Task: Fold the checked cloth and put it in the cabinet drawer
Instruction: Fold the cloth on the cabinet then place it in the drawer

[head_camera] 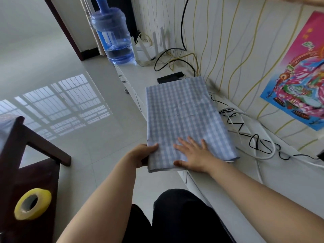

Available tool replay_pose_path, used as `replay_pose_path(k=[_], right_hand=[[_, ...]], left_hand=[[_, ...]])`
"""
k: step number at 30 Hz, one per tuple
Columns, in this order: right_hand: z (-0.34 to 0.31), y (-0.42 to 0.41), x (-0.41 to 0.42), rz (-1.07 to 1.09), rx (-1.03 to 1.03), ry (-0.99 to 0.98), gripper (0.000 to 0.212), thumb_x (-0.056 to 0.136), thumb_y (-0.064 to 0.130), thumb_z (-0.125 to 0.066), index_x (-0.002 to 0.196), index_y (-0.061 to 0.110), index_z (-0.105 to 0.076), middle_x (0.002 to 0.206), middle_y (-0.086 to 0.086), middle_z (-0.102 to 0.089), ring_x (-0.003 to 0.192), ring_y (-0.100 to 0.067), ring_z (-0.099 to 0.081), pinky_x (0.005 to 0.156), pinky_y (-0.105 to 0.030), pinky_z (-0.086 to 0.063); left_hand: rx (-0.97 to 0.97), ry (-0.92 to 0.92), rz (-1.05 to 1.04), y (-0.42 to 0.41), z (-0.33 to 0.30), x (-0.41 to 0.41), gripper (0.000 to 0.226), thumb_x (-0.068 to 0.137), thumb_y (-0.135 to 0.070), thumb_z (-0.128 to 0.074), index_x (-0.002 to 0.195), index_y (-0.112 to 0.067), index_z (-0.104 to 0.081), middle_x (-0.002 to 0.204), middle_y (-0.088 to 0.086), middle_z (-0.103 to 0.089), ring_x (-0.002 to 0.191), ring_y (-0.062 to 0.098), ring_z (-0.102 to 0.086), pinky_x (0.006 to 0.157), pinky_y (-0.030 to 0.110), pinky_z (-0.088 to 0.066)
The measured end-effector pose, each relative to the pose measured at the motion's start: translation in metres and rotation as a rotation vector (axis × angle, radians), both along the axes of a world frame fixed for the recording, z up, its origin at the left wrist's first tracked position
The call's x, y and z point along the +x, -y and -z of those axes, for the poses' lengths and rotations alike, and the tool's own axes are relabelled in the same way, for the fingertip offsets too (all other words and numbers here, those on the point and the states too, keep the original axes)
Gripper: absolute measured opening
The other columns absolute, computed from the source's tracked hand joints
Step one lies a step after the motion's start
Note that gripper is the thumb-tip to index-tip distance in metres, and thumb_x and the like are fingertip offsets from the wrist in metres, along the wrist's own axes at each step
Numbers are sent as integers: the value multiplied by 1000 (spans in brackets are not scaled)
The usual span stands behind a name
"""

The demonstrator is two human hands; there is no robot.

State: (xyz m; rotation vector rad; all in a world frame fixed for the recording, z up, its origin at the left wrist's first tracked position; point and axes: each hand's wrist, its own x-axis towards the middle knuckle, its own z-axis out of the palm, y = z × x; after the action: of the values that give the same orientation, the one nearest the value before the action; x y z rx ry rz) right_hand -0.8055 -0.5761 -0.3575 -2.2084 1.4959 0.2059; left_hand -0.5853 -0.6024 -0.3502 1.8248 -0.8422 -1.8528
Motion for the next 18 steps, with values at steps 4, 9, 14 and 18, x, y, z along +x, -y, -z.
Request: replay_pose_path(k=[4, 9, 14, 18], right_hand=[[-1, -4, -9, -8, 44, -17, 118, 48, 98, -16, 147, 42, 13, 158, 7, 20, 144, -21, 23, 113, -60, 13], [3, -18, -12, -98, -11, -211, 100, 77, 76, -45, 145, 41, 19, 154, 7, 28, 142, -27, 27, 111, -65, 8], [-9, -13, -7, -21, 44, -104, 76, 90, 22, -39, 148, 44, 4, 160, 9, 12, 146, -24, 16, 113, -63, 4], [-21, -3, -15, -4, 142, -46, 77, 87, 16, -38, 148, 47, -1, 160, 13, 5, 148, -20, 10, 115, -59, 0]], left_hand=[[-89, 18, -60, 0, -7, -2, 46, 96, -36, -53, 129, -3, -50, 113, 13, -65, 93, 28, -66, 76, 42, -55], [-68, -64, -185, -3, -15, 9, 36, 105, -24, -31, 139, -19, -41, 87, 9, -62, 51, 18, -63, 43, 25, -50], [-432, 309, 186, -1, -2, 20, 91, 92, -3, -54, 148, -47, 2, 110, 7, -53, 84, 28, -62, 72, 41, -56], [-895, 1025, 722, 14, 3, 29, 92, 85, -40, -66, 148, -46, 0, 160, 1, 1, 144, 29, -14, 114, 46, -24]])
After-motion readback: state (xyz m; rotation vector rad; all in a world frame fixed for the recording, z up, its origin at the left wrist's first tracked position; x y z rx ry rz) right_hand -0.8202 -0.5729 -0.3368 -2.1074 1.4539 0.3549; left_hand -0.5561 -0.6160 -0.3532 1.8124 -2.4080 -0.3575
